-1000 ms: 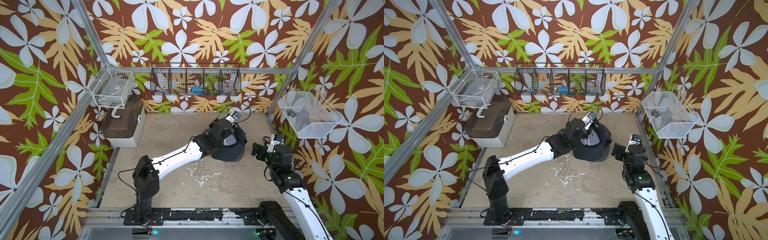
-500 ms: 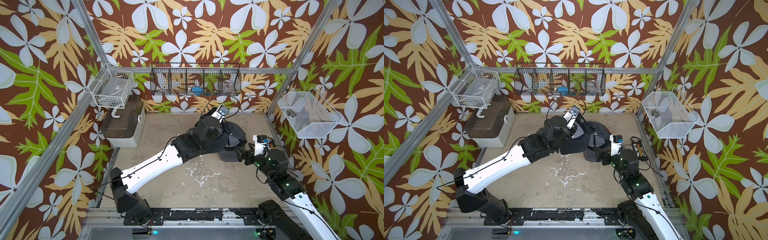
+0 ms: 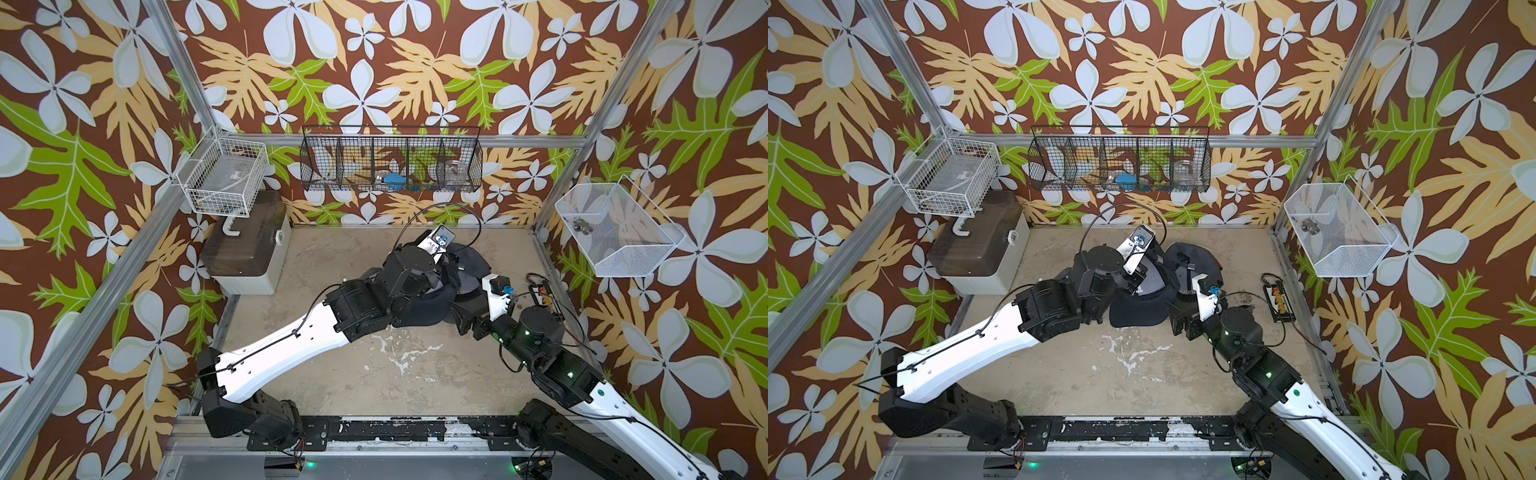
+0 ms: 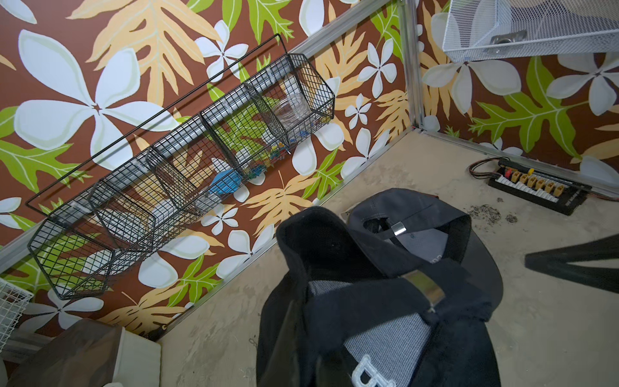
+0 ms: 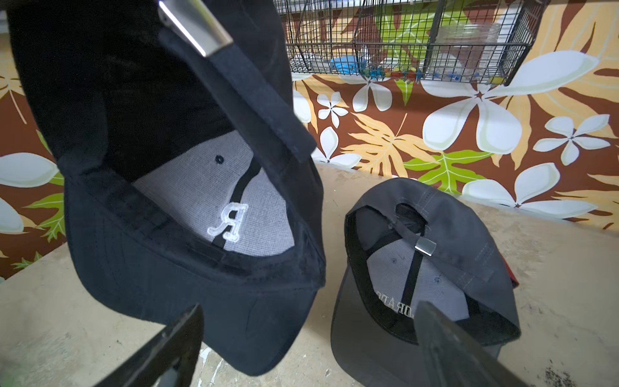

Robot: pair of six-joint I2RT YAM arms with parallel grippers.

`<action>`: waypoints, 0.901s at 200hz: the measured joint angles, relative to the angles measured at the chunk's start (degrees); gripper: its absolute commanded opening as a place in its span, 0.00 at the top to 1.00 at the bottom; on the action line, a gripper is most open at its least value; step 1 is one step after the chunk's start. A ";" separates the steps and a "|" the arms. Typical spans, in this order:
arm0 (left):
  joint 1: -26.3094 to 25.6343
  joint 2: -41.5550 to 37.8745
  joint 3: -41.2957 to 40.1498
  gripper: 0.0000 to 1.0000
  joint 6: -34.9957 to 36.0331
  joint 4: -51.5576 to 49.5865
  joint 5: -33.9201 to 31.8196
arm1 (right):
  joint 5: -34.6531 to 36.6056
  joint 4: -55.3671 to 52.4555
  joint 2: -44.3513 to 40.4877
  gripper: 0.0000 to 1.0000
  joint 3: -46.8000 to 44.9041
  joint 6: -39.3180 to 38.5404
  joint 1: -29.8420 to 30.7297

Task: Open the adjustable buckle of the baseball cap
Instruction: Pick up the baseball cap.

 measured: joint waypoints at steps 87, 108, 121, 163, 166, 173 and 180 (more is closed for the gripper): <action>-4.07 -2.25 0.17 1.00 -2.93 -4.33 0.50 | 1.75 3.04 2.05 0.09 2.62 -1.62 0.35; -4.74 -2.45 0.57 1.00 -3.65 -4.66 0.96 | 1.05 4.20 2.69 0.15 2.82 -1.62 0.59; -5.09 -2.47 0.68 1.00 -4.39 -4.72 1.27 | 0.33 4.52 2.97 0.16 2.86 -1.60 0.98; -6.56 -2.58 0.76 1.00 -5.27 -5.03 1.44 | -0.22 5.77 2.60 0.35 2.40 -1.33 1.57; -6.69 -2.62 0.76 1.00 -5.49 -5.03 1.44 | -0.22 5.81 2.51 0.38 2.34 -1.29 1.60; -6.95 -2.71 0.76 1.00 -5.84 -5.03 1.46 | -0.24 5.81 2.27 0.41 2.25 -1.14 1.62; -7.19 -2.80 0.76 1.00 -5.86 -5.03 1.44 | -0.24 5.84 2.05 0.45 2.25 -1.11 1.62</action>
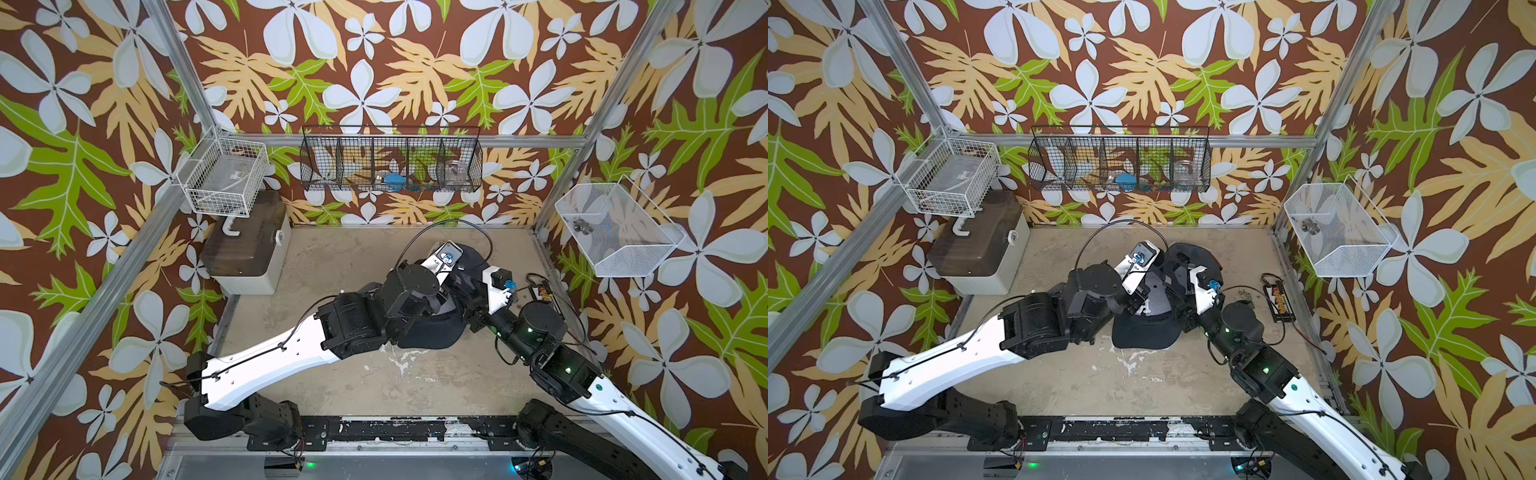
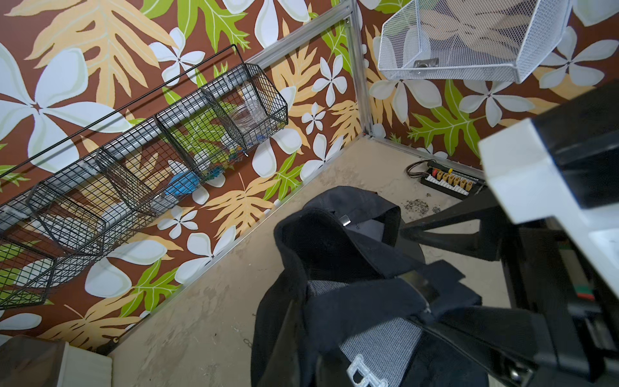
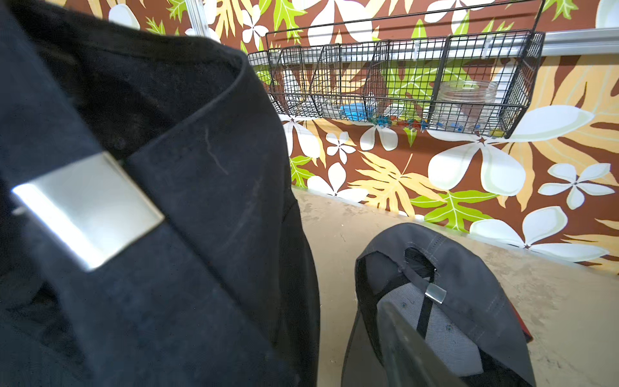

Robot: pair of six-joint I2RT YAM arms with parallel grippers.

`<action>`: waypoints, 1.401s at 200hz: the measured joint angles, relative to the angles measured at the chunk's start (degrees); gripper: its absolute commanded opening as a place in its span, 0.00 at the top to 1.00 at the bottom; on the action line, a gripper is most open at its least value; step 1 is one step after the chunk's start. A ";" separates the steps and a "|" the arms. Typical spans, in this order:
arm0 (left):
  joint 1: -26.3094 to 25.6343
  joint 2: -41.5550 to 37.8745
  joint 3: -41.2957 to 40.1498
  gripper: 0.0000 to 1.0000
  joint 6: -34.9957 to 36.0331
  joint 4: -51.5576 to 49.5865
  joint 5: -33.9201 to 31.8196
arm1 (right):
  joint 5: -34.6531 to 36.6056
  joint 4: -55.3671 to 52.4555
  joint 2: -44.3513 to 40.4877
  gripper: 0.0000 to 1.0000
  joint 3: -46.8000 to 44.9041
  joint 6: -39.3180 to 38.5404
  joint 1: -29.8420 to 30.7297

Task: Open the adjustable buckle of the baseball cap
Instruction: Pick up the baseball cap.

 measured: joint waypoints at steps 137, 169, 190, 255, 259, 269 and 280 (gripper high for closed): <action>-3.72 -6.45 -9.29 1.00 -7.72 -0.33 1.84 | 4.55 2.05 -6.58 0.86 1.40 2.54 0.04; -4.33 -6.88 -12.20 1.00 -9.49 -0.04 2.40 | 3.19 1.81 -5.88 1.00 2.97 2.64 0.02; -4.39 -7.85 -14.16 0.87 -10.67 0.15 3.63 | 1.70 1.22 -5.49 1.00 3.65 2.54 0.00; -4.42 -12.35 -12.96 0.52 -12.41 2.25 17.18 | -2.69 -1.07 -4.59 1.00 3.69 2.23 0.00; -4.42 -12.59 -12.85 0.51 -12.50 2.51 18.27 | -2.89 -1.33 -4.48 1.00 3.63 2.19 0.00; -4.42 -13.11 -12.74 0.49 -12.57 3.32 20.24 | -3.85 -1.62 -4.42 1.00 3.28 2.01 0.00; -4.44 -13.55 -12.76 0.46 -12.57 4.28 21.97 | -4.44 -1.90 -4.44 1.00 2.73 2.01 0.00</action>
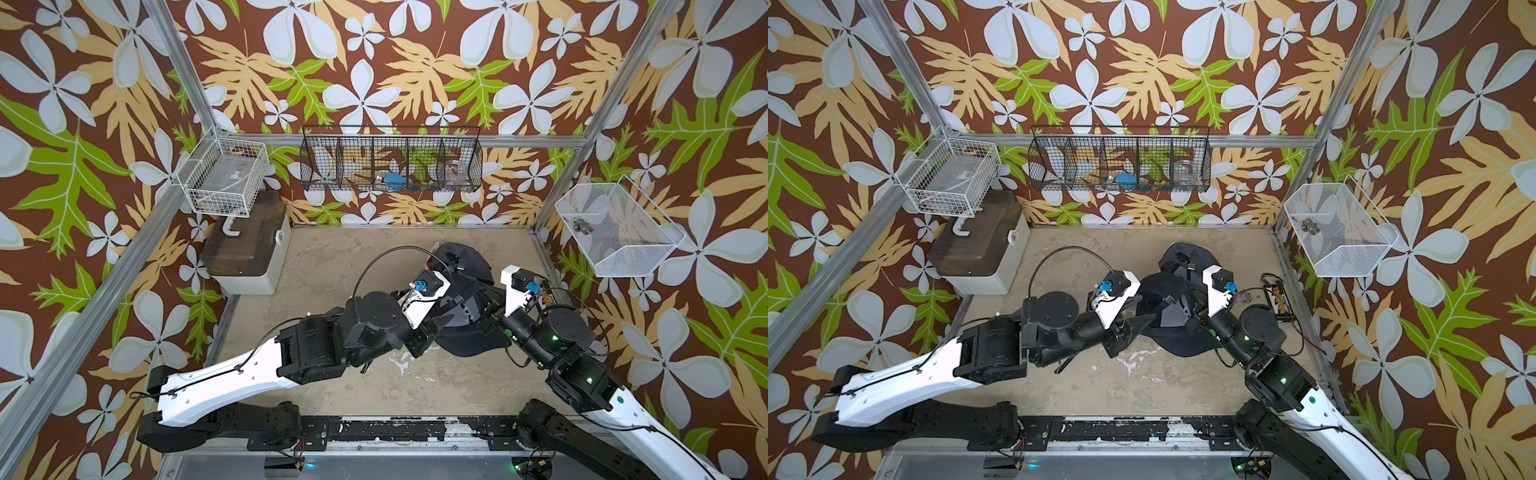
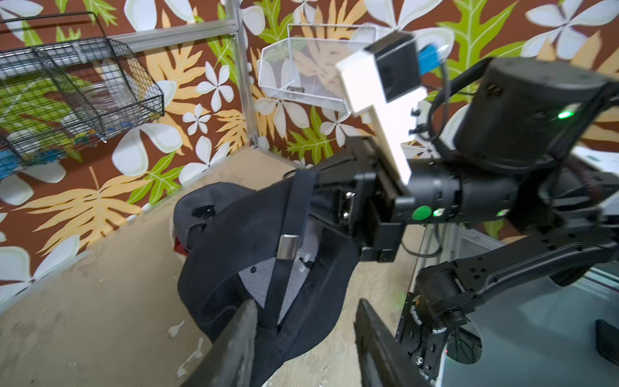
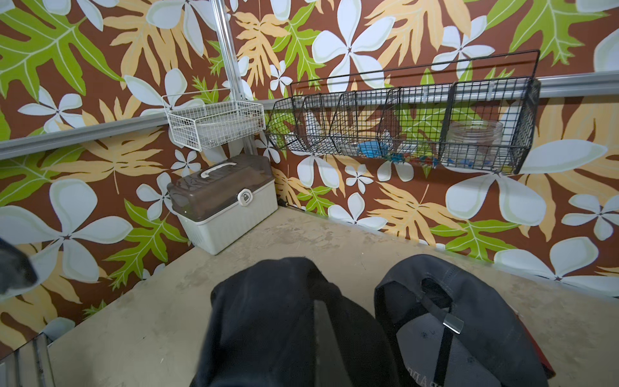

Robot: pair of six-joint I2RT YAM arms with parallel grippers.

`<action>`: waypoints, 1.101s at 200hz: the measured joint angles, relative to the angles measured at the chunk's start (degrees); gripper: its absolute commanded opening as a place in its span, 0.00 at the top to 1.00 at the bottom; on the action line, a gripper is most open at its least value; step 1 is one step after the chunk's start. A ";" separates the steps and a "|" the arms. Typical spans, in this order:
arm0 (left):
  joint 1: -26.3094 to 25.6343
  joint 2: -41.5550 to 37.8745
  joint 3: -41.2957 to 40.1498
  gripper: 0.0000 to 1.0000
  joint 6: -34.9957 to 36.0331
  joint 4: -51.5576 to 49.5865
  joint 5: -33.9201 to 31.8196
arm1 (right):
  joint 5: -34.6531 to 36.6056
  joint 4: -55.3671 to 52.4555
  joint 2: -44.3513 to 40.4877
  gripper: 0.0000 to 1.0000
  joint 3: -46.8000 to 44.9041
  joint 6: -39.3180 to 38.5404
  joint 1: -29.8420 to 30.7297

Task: Open the adjustable buckle of the baseball cap
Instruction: Pick up the baseball cap, then open the adjustable buckle on the baseball cap.

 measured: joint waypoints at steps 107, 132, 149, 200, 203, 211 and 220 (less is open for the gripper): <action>0.00 5.95 1.62 0.41 2.64 6.01 3.67 | -5.62 -0.35 -0.17 1.00 -1.62 0.70 0.00; 0.68 7.50 2.82 0.41 3.43 7.04 3.85 | -5.88 -0.35 -0.83 1.00 -1.90 0.92 0.00; 1.73 8.74 3.41 0.41 3.48 7.45 4.00 | -6.10 -0.35 -1.05 1.00 -1.97 1.05 0.00; 4.87 11.04 3.61 0.41 3.43 7.74 6.78 | -7.06 -0.39 -1.60 1.00 -1.97 1.62 0.00; 4.96 11.17 3.65 0.41 3.43 7.74 6.80 | -7.13 -0.39 -1.60 1.00 -1.97 1.62 0.00; 5.25 11.47 3.67 0.42 3.43 7.80 7.02 | -7.13 -0.39 -1.62 1.00 -1.97 1.84 0.00; 5.40 11.82 3.72 0.43 3.41 7.78 7.41 | -7.13 -0.39 -1.62 1.00 -1.97 1.81 0.00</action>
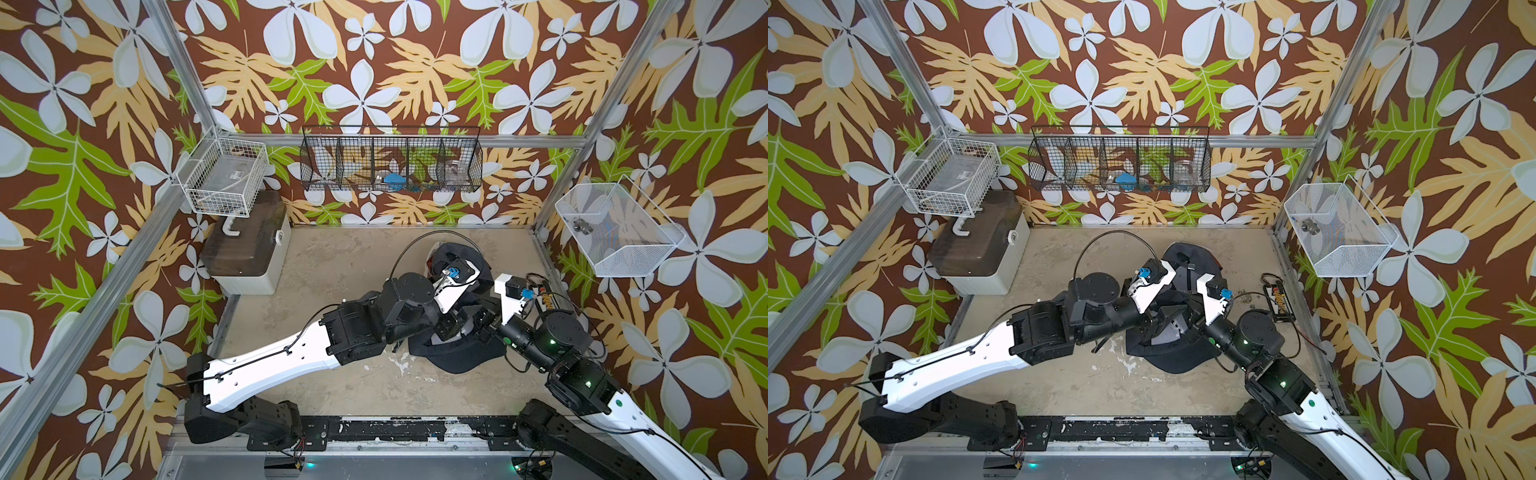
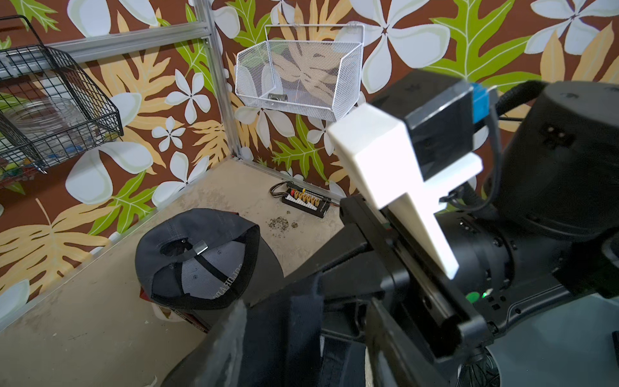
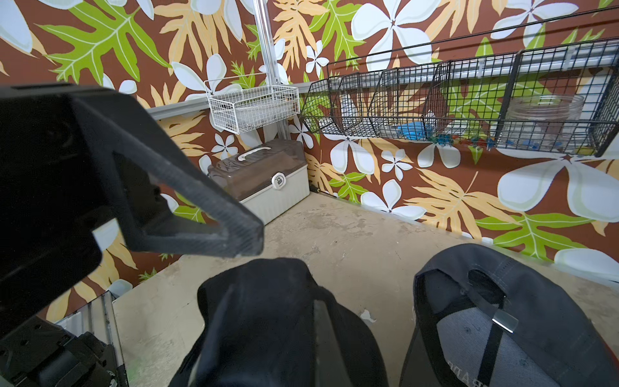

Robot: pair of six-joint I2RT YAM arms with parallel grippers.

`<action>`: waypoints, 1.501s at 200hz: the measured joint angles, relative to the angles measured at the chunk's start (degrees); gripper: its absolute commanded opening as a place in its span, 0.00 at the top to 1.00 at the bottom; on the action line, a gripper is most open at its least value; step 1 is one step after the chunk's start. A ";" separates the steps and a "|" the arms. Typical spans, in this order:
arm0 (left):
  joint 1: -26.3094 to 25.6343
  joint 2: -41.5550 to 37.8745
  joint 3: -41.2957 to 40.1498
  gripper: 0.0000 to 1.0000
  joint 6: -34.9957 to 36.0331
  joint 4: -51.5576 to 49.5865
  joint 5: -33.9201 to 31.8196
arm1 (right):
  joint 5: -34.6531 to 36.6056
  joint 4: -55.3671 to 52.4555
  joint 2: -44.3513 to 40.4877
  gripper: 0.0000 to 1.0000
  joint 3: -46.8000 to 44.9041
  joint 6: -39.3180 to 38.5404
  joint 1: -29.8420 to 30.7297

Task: Open the adjustable buckle of the baseball cap
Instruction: Open the adjustable buckle on the baseball cap.

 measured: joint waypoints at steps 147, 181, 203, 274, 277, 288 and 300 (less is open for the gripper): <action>0.44 -0.17 -1.88 1.00 0.20 1.38 1.44 | 0.52 0.07 -0.39 1.00 -1.07 0.22 0.00; 0.44 -3.26 -4.72 1.00 0.11 2.71 1.11 | 2.64 -0.07 -0.76 1.00 -0.98 0.22 0.00; 0.44 -5.01 -6.93 1.00 -0.28 3.54 1.01 | 3.21 -0.33 -0.61 1.00 -0.22 0.22 0.00; 0.44 -12.11 -19.43 1.00 -3.45 6.78 0.42 | 3.45 -0.90 0.98 1.00 3.19 0.90 -0.04; 0.44 -12.41 -19.76 1.00 -3.58 6.91 0.33 | 3.23 -0.90 1.11 1.00 3.30 0.92 -0.04; 0.44 -13.46 -20.70 1.00 -4.37 7.43 -0.02 | 2.89 -0.90 1.64 1.00 3.56 1.09 0.09; 0.44 -14.23 -21.09 1.00 -4.44 7.67 -0.61 | 2.86 -0.87 2.05 1.00 3.58 1.68 0.04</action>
